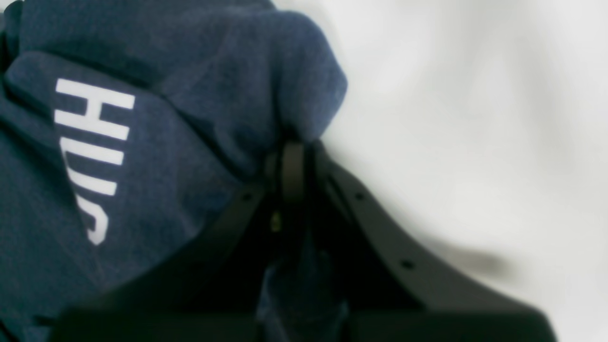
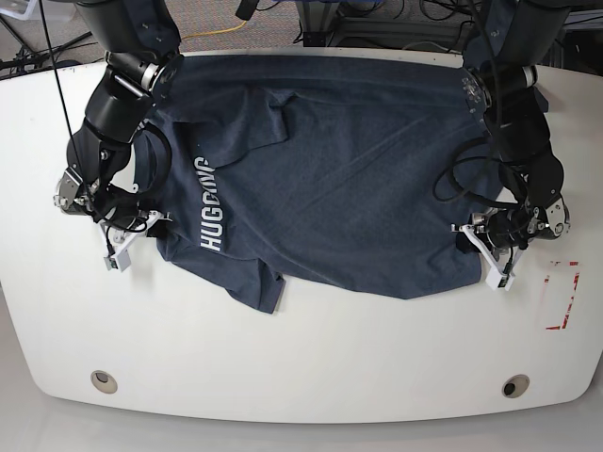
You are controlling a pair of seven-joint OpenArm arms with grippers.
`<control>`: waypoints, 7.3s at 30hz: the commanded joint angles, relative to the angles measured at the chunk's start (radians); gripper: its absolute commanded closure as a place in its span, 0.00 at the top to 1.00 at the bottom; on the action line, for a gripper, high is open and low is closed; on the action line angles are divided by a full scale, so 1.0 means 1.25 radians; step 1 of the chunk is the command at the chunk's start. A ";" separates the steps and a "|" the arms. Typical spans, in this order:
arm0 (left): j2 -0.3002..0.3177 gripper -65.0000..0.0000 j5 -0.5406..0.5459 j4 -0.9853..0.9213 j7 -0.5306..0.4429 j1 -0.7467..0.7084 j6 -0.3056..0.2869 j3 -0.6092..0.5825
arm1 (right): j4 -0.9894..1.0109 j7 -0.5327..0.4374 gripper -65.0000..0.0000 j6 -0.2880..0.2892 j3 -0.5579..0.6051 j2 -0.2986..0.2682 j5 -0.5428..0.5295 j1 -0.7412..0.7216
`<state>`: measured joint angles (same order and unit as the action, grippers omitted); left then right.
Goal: Fold the T-shirt properly
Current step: 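Move the left gripper down and grasp the shirt's hem side, then lift the shirt with both grippers and fold it over itself, then drag the folded edge with both grippers toward the robot base, then release the shirt with the right gripper and move it onto the shirt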
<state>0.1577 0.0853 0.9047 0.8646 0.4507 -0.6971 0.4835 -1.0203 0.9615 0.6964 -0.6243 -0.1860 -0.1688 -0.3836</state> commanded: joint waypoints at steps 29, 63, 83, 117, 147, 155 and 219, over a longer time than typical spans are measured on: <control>0.003 0.00 0.000 0.460 0.137 -0.036 -0.001 -0.006 | -0.176 0.061 0.00 0.001 0.131 -0.072 -0.010 -0.128; 0.051 0.00 0.001 0.763 0.222 0.283 -0.001 -0.004 | -0.246 0.237 0.00 0.001 0.338 -0.196 -0.025 -0.676; 0.044 0.00 0.004 0.814 0.149 -0.144 -0.001 0.024 | -0.552 0.266 0.00 0.001 0.139 -0.153 -0.166 -0.068; 0.023 0.00 -0.005 0.806 0.149 -0.577 -0.001 0.189 | -0.740 0.292 0.00 0.001 0.052 -0.064 -0.284 0.505; 0.046 0.63 0.018 0.854 0.151 -0.713 -0.001 0.180 | -0.773 0.330 0.70 0.001 -0.066 -0.042 -0.525 0.542; 0.071 0.63 0.093 0.871 0.152 -0.709 -0.001 0.178 | -0.770 0.328 0.70 0.001 0.003 0.002 -0.430 0.533; 0.022 0.63 -0.154 0.729 0.075 -0.657 -0.001 0.077 | -0.688 0.314 0.77 0.001 0.186 0.090 -0.331 0.337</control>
<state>0.1726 -0.1020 1.7981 0.9634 -0.3710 -0.6975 0.5747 -1.8629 1.3716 0.6956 -0.4068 -0.0811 -0.6006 0.0685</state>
